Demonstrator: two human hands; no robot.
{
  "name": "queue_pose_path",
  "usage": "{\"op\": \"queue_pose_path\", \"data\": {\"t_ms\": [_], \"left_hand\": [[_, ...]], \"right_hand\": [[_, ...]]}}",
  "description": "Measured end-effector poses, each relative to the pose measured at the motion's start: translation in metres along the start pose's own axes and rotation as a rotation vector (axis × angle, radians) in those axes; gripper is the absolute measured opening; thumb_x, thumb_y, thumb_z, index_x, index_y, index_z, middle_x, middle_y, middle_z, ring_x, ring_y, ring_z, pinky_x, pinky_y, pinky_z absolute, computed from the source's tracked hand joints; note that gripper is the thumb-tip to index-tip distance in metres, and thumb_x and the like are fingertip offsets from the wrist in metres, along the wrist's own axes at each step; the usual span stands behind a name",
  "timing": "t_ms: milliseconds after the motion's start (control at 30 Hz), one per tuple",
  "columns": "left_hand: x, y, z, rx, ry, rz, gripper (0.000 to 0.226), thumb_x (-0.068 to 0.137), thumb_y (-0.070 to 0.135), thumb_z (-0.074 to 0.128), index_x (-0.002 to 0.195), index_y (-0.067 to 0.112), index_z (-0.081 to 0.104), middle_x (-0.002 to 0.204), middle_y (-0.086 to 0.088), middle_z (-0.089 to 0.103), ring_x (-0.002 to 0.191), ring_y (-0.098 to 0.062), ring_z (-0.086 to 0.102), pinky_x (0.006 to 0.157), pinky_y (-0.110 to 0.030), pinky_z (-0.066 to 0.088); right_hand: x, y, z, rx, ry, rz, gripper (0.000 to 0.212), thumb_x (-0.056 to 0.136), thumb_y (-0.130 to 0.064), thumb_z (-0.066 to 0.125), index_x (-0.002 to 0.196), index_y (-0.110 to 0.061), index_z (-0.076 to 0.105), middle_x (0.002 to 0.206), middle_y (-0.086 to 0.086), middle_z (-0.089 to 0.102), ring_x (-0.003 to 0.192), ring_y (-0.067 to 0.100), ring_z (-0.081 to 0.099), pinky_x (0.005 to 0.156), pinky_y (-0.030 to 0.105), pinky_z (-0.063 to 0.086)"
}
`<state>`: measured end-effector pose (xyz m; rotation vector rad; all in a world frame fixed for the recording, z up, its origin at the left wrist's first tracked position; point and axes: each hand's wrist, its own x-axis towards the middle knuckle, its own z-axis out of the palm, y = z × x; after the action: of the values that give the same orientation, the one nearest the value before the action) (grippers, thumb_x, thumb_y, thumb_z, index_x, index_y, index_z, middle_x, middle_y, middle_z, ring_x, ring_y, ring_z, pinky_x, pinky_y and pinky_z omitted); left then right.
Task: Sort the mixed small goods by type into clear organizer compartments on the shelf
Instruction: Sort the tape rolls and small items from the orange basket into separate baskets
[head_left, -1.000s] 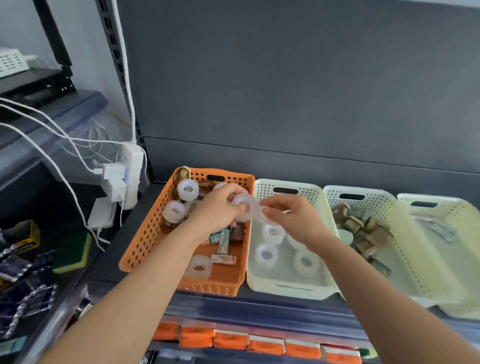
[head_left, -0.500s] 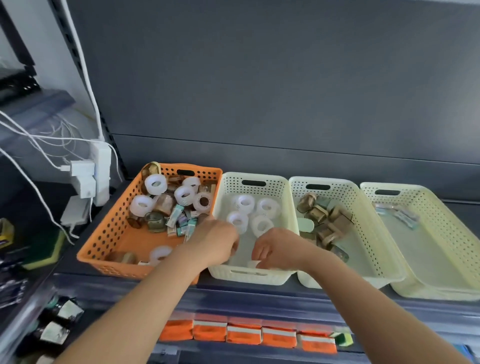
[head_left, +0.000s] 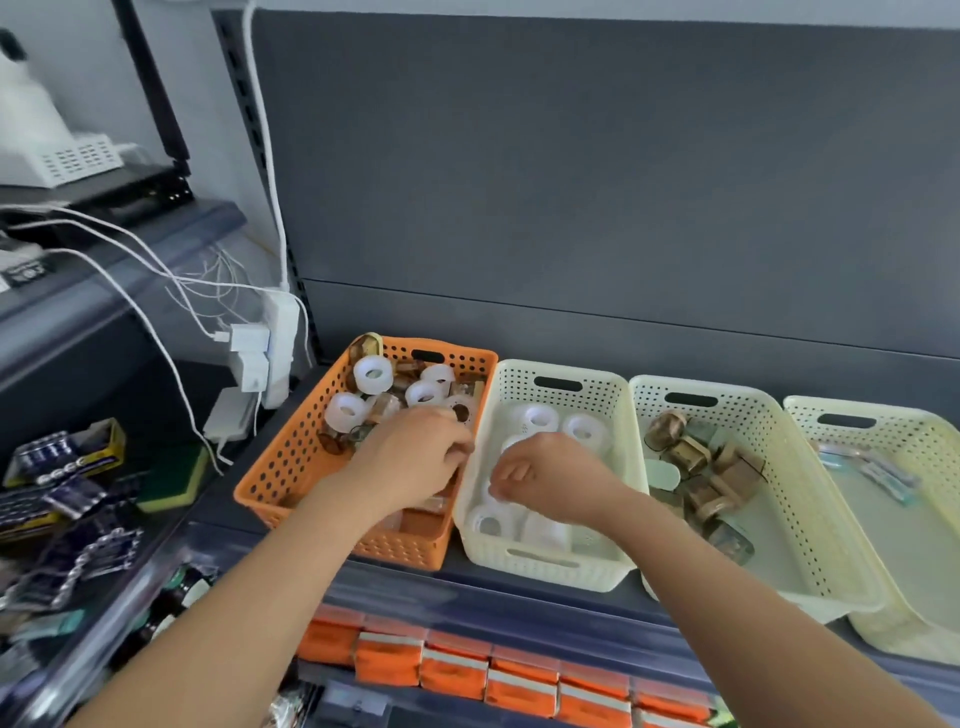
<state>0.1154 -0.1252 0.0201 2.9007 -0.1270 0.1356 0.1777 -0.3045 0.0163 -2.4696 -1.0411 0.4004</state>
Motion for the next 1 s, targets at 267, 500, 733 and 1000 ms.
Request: {"op": "queue_pose_path", "data": {"t_ms": [267, 500, 733, 1000], "left_hand": [[-0.021, -0.075, 0.008, 0.090, -0.274, -0.316, 0.025, 0.089, 0.012, 0.053, 0.106, 0.021, 0.069, 0.111, 0.000, 0.063, 0.093, -0.019, 0.061, 0.079, -0.038, 0.054], [-0.011, -0.118, 0.003, 0.302, -0.016, -0.269, 0.035, 0.084, -0.005, 0.049, 0.106, 0.018, 0.062, 0.114, 0.002, 0.055, 0.105, -0.025, 0.049, 0.078, -0.035, 0.043], [0.010, -0.140, 0.009, 0.502, -0.050, -0.151, 0.031, 0.084, -0.003, 0.049, 0.106, 0.013, 0.064, 0.112, -0.004, 0.055, 0.108, -0.026, 0.045, 0.082, -0.034, 0.037], [0.020, -0.148, -0.010, 0.216, 0.012, -0.181, 0.032, 0.089, 0.005, 0.050, 0.115, 0.018, 0.065, 0.112, 0.001, 0.054, 0.106, -0.022, 0.048, 0.079, -0.033, 0.044]], "right_hand": [[0.056, -0.050, 0.020, -0.192, 0.040, -0.151, 0.019, 0.089, -0.032, 0.059, 0.102, -0.024, 0.071, 0.103, -0.004, 0.069, 0.097, 0.016, 0.060, 0.079, 0.031, 0.051], [0.093, -0.081, 0.060, -0.274, -0.281, -0.209, 0.030, 0.080, -0.037, 0.069, 0.107, -0.023, 0.069, 0.104, -0.002, 0.067, 0.095, 0.018, 0.060, 0.083, 0.038, 0.052], [0.109, -0.086, 0.073, -0.362, -0.412, -0.253, 0.027, 0.077, -0.036, 0.067, 0.058, -0.020, 0.058, 0.075, 0.000, 0.059, 0.084, 0.025, 0.059, 0.073, 0.042, 0.055], [0.113, -0.078, 0.073, -0.228, -0.259, -0.148, 0.034, 0.080, -0.043, 0.066, 0.099, -0.015, 0.068, 0.110, 0.003, 0.058, 0.099, 0.022, 0.056, 0.085, 0.037, 0.049]]}}
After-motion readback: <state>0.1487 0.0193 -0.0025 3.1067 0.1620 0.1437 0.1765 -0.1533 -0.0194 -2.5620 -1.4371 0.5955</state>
